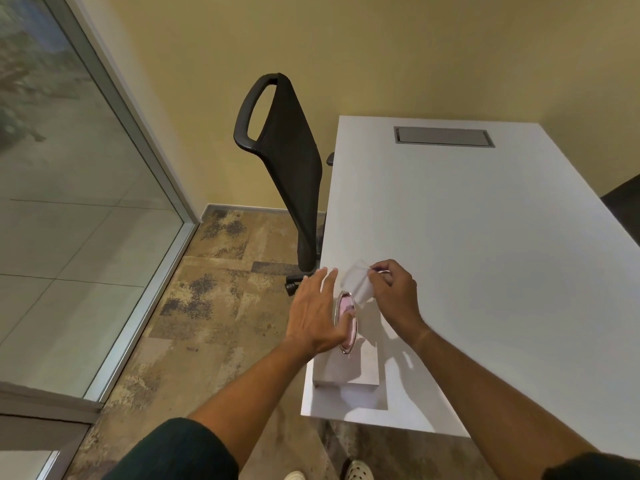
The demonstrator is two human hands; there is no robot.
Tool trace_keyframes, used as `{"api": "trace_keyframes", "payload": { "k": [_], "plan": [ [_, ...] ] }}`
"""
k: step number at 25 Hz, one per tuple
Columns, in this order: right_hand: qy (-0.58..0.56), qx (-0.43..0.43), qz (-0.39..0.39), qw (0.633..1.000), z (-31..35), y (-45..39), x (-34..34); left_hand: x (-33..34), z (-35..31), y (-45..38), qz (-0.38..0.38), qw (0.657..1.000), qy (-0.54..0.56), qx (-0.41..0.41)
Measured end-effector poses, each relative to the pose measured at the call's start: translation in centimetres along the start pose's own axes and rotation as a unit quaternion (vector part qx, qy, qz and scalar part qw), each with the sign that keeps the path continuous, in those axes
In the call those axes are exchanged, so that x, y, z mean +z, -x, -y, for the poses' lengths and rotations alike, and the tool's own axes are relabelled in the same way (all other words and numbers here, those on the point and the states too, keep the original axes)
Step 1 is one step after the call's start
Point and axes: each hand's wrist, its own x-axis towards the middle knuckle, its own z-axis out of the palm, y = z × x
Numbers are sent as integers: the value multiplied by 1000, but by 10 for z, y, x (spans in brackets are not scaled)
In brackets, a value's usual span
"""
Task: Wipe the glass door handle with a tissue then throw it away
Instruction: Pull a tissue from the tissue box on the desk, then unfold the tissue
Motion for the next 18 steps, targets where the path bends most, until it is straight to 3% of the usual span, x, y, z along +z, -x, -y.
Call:
{"api": "trace_keyframes", "payload": {
  "k": [3, 9, 13, 18],
  "plan": [
    [-31, 18, 14, 999, 12, -3, -3, -15, -10, -7, -57, 997, 35, 31],
    [-40, 17, 38, 998, 27, -6, -12, -39, -25, -18, -104, 985, 99, 96],
    [-77, 36, 102, 991, 37, -7, -17, -53, -34, -30, -107, 973, 206, 15],
    [-105, 39, 144, 983, 45, -8, -22, -69, -35, -41, -128, 965, 226, -33]
  ]
}}
